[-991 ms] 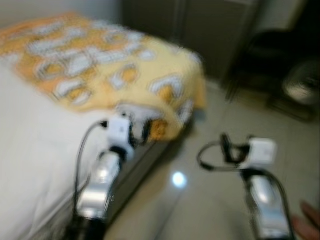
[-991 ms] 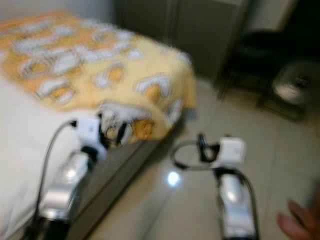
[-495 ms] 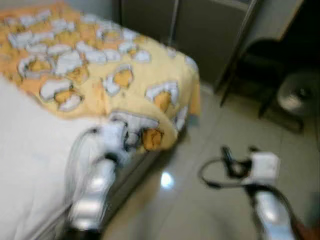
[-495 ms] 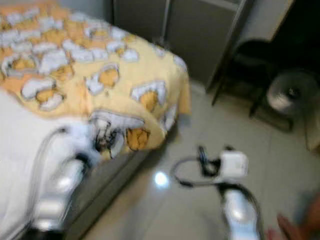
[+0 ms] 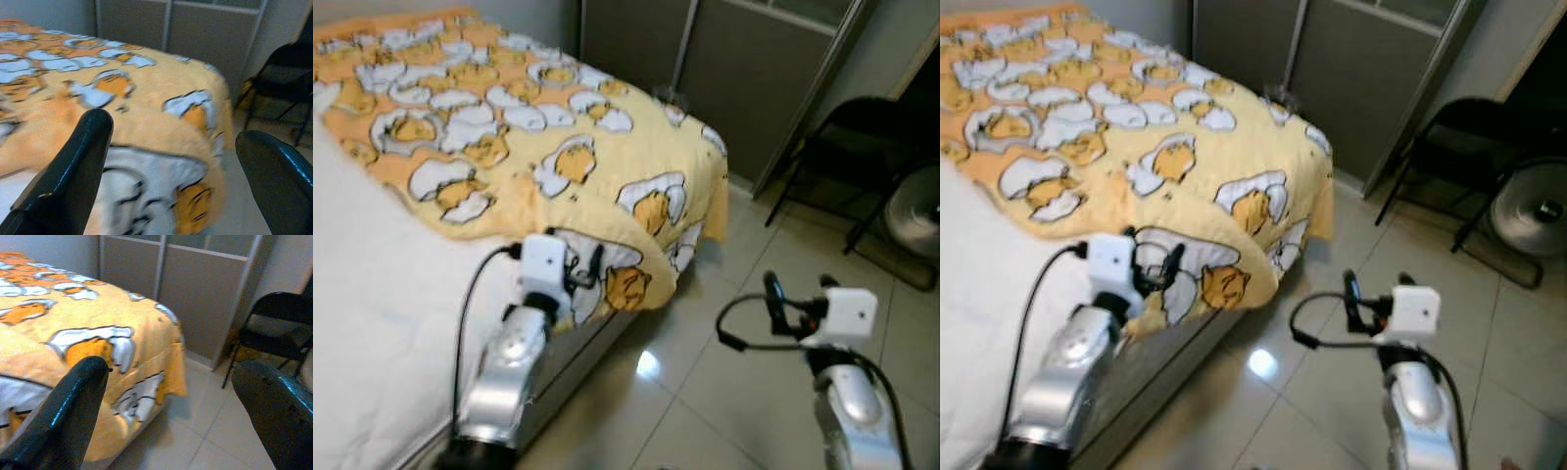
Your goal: Clean up the room
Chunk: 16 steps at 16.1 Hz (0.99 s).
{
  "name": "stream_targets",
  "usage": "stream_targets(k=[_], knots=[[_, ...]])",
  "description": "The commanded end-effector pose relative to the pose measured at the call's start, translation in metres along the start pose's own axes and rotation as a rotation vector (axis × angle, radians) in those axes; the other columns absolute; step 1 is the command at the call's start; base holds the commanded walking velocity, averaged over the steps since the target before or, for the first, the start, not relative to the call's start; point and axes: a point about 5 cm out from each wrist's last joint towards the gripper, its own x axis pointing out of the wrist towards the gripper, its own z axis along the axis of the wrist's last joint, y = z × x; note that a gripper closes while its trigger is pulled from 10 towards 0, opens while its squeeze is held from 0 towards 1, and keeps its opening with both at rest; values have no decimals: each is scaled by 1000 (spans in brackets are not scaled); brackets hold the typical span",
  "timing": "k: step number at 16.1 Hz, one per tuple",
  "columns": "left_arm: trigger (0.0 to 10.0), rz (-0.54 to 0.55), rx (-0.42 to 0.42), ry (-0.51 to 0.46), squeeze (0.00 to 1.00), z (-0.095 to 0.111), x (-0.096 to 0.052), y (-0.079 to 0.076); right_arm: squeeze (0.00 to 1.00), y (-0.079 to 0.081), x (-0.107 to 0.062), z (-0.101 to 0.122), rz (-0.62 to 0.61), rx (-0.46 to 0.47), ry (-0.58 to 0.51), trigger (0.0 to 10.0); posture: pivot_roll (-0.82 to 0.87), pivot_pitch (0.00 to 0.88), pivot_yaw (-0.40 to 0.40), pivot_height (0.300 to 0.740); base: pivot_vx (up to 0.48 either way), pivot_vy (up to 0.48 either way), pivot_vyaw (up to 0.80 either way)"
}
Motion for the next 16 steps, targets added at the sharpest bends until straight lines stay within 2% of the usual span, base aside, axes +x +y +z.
stream_targets(k=[1, 7, 10, 13, 16], knots=[[10000, 11, 12, -4, 0, 2, 2, 1, 0, -1, -2, -2, 2, -6, 15, 10000, -5, 0, -90, 740, 0, 0, 0], [10000, 63, 36, 9, 0, 4, 12, 17, 0, 4, -3, -5, 14, 1, 32, 10000, 5, 0, -89, 740, 0, 0, 0], [10000, 41, 27, 19, 0, 3, 18, 14, 0, 7, -6, -6, 24, 5, 39, 10000, 17, 0, -92, 740, 0, 0, 0], [10000, 20, 30, 66, 0, -6, 26, 13, 0, 10, -7, -6, 33, 10, 40, 10000, 16, 0, -99, 740, 0, 0, 0], [10000, 83, 51, 175, 0, -24, 45, 25, 0, 12, -19, -4, 84, -4, 57, 10000, -13, 37, -125, 740, 0, 0, 0]])
